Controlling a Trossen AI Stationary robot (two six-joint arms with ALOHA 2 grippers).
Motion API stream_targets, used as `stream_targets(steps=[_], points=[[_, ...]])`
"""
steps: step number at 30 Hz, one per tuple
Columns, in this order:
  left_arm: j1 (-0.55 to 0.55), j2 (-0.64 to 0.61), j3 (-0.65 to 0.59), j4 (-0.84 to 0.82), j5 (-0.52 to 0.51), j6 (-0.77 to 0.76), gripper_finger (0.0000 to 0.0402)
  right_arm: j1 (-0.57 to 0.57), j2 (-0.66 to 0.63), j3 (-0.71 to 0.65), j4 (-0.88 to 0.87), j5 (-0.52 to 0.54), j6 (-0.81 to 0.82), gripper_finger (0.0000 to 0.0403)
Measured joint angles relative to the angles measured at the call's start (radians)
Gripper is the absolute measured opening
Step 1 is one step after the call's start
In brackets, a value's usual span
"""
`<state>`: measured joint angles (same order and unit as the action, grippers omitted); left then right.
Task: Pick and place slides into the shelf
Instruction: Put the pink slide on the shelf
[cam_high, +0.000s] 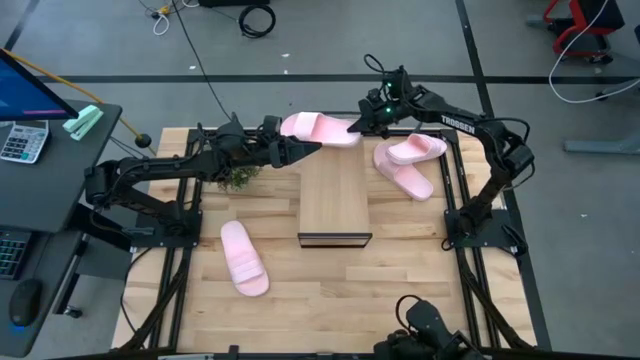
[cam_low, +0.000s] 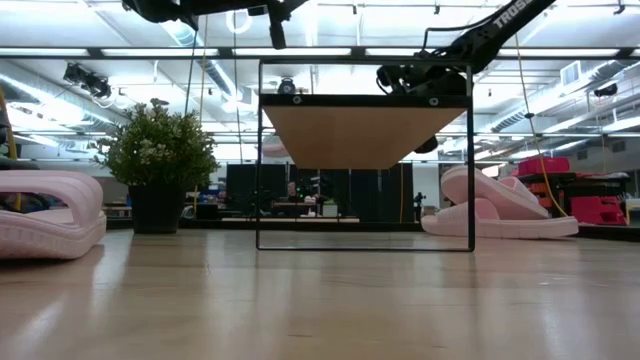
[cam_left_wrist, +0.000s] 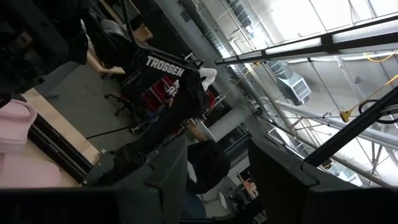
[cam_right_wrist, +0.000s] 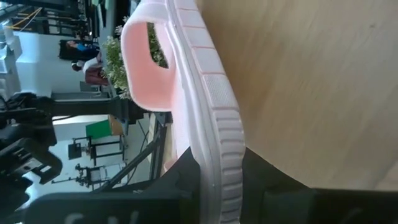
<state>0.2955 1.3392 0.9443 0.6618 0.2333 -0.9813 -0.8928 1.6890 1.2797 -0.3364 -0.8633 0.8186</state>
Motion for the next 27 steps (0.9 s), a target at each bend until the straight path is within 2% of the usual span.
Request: stream_targets(steps=[3,8,11,27], points=[[0.0,0.0,0.0,0.0,0.0,0.0,0.0176,-0.001,0.0,0.0,0.0,0.015,-0.009,0.0077],[0.0,0.0,0.0,0.0,0.0,0.001,0.0173,-0.002,0.0,0.0,0.004,0.026,-0.012,0.0156],[0.0,0.0,0.0,0.0,0.0,0.001,0.0178,-0.002,0.0,0.0,0.003,0.031,-0.012,0.0181],[0.0,0.0,0.001,0.0,0.0,0.009,0.0178,-0.001,0.0,0.0,0.0,0.202,-0.115,0.0182]])
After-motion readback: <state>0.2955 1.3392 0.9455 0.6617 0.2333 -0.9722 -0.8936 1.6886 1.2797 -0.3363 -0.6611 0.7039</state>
